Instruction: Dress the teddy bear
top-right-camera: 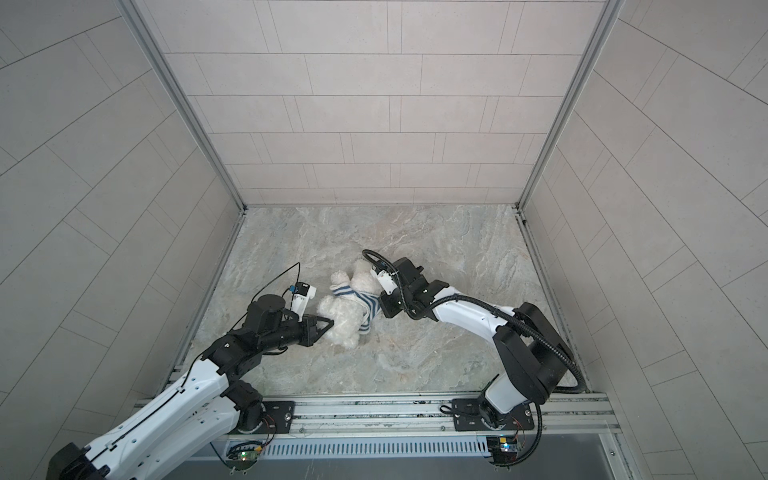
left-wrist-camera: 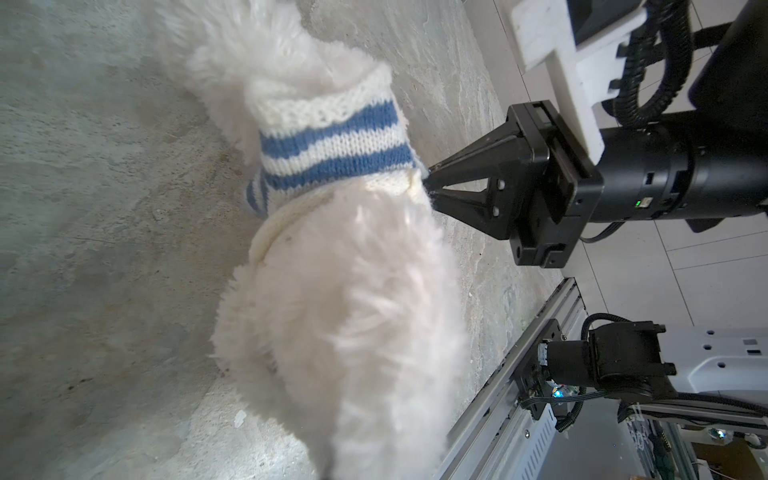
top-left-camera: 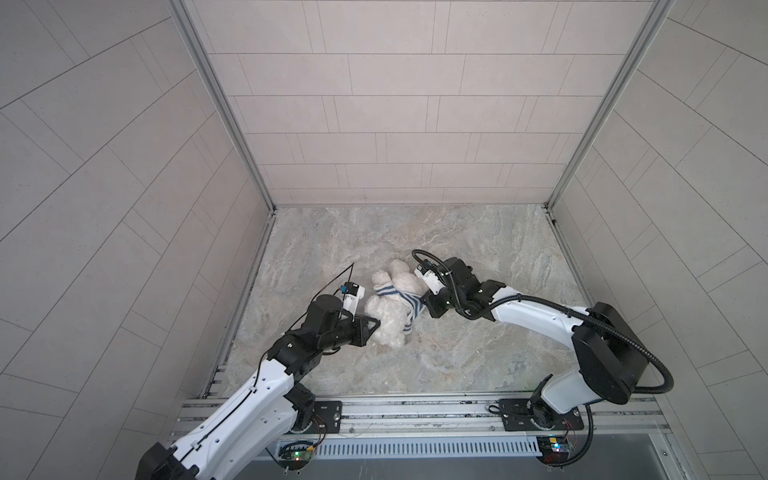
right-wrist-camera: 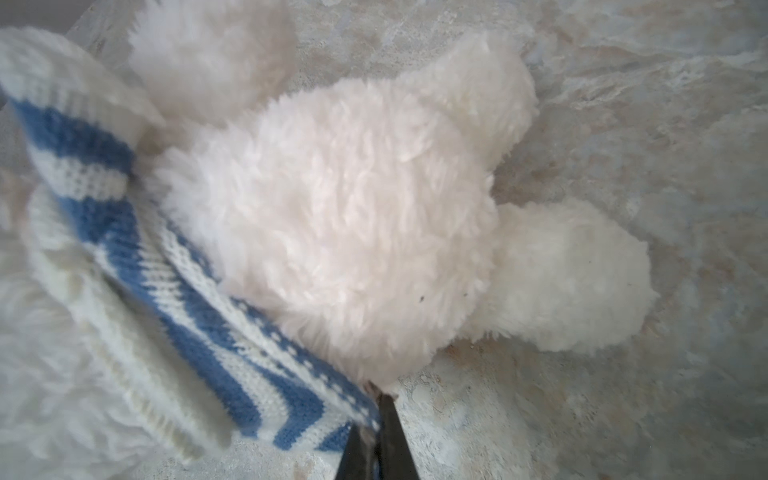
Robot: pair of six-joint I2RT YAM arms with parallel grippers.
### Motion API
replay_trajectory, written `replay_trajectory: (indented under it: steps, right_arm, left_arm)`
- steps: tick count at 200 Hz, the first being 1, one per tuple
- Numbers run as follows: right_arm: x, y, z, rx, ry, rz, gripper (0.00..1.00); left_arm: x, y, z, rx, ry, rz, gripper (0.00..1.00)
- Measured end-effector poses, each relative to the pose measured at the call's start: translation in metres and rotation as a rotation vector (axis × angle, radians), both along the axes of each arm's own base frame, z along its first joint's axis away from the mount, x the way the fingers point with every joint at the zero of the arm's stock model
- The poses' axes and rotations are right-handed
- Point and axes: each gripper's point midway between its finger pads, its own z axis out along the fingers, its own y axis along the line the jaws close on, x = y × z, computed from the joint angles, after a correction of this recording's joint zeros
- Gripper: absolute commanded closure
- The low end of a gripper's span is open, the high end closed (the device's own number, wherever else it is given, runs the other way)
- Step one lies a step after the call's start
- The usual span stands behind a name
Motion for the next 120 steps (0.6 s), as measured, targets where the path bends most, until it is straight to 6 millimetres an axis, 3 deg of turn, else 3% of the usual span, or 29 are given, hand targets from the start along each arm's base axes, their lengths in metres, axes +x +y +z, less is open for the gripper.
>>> replay_trajectory:
  steps: [61, 82, 120]
  right_arm:
    - [0.007, -0.007, 0.008, -0.012, 0.012, -0.052, 0.95]
    - [0.005, -0.006, 0.018, 0.006, -0.005, -0.051, 0.85]
    - [-0.009, -0.013, 0.057, 0.076, -0.085, -0.043, 0.64]
  left_arm:
    - [0.005, 0.005, 0.011, -0.078, 0.032, 0.052, 1.00]
    - [0.007, 0.004, 0.014, -0.105, 0.042, 0.057, 1.00]
    - [0.012, 0.002, 0.021, -0.132, 0.047, 0.070, 1.00]
